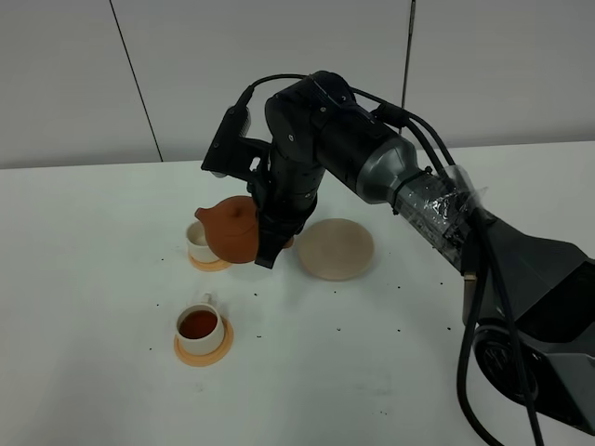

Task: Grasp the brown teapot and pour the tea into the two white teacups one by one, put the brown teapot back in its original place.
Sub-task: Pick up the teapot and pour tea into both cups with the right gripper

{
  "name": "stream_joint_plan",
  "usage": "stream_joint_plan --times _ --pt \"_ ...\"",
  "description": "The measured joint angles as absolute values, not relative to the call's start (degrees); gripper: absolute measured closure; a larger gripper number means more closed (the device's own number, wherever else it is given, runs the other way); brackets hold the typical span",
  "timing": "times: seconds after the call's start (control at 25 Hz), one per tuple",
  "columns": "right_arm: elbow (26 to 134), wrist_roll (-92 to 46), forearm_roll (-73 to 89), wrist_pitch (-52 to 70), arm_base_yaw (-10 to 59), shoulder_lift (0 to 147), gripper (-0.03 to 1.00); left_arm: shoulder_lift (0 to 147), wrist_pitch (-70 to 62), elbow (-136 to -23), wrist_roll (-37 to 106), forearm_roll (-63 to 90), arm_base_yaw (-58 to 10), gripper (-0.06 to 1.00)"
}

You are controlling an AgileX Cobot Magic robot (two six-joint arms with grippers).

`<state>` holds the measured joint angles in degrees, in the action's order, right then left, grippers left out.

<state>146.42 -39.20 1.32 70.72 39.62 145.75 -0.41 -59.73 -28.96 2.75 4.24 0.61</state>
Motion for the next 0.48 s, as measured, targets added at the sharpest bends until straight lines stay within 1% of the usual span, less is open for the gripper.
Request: stream_joint_plan --times 0.48 --pt "146.53 -39.36 0.75 70.72 37.28 146.56 0.87 -0.41 -59.73 -28.96 2.75 4.24 0.61 0.7"
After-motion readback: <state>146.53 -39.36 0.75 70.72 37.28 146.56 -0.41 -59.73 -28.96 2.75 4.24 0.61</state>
